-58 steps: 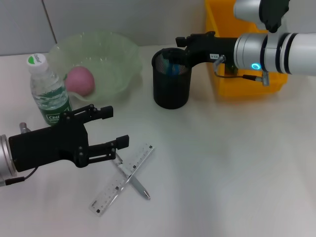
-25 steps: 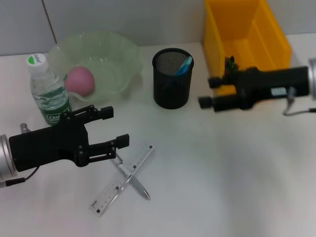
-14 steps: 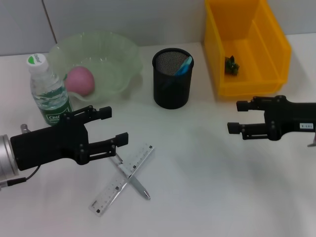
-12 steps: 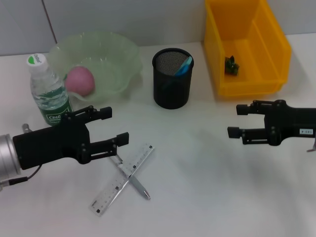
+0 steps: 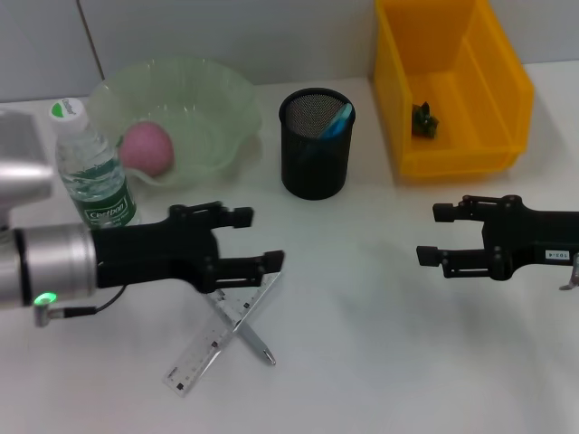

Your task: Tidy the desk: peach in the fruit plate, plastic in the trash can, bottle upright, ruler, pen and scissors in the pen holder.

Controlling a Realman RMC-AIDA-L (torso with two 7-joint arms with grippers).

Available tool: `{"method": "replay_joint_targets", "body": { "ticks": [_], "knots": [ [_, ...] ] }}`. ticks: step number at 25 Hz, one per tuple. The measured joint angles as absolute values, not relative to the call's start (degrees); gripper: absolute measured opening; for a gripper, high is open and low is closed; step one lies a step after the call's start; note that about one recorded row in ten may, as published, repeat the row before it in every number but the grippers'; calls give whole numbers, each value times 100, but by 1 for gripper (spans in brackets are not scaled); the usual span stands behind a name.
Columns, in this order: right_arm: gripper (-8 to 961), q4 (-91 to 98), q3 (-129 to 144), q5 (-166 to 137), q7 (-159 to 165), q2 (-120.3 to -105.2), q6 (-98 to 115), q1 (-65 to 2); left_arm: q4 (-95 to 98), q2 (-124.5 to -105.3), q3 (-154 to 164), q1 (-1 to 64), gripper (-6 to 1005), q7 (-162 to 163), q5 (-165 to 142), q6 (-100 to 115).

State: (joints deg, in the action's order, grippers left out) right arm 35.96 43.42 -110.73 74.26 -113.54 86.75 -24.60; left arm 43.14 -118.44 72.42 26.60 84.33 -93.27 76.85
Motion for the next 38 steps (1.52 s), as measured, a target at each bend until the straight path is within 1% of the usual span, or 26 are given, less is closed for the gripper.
{"method": "replay_joint_targets", "body": {
  "ticks": [6,13,14,18,23,38],
  "knots": [
    [763,3616,4336,-11077,7419,-11345,8624,-2477,5018,-11855,7620,3114,808,10272,-10084,7412],
    [760,3627,4327,-11071,7414,-11328,8504,-2482,5733,-11873,8183,3869,808,12966,-11920,7369],
    [760,3633,4326,-11071,7413,-11328,8491,-2481,5733,-11873,8183,3869,808,12966,-11920,7369],
    [758,3657,4324,-11074,7410,-11327,8407,-2482,5944,-11890,8576,4225,808,14183,-12705,7387],
    [755,3672,4324,-11074,7409,-11319,8341,-2498,5949,-11911,9011,4520,807,15109,-13213,7364],
    [748,3744,4324,-11074,7409,-11309,8312,-2505,5893,-11919,9677,4548,807,15652,-13408,6899]
  ]
}}
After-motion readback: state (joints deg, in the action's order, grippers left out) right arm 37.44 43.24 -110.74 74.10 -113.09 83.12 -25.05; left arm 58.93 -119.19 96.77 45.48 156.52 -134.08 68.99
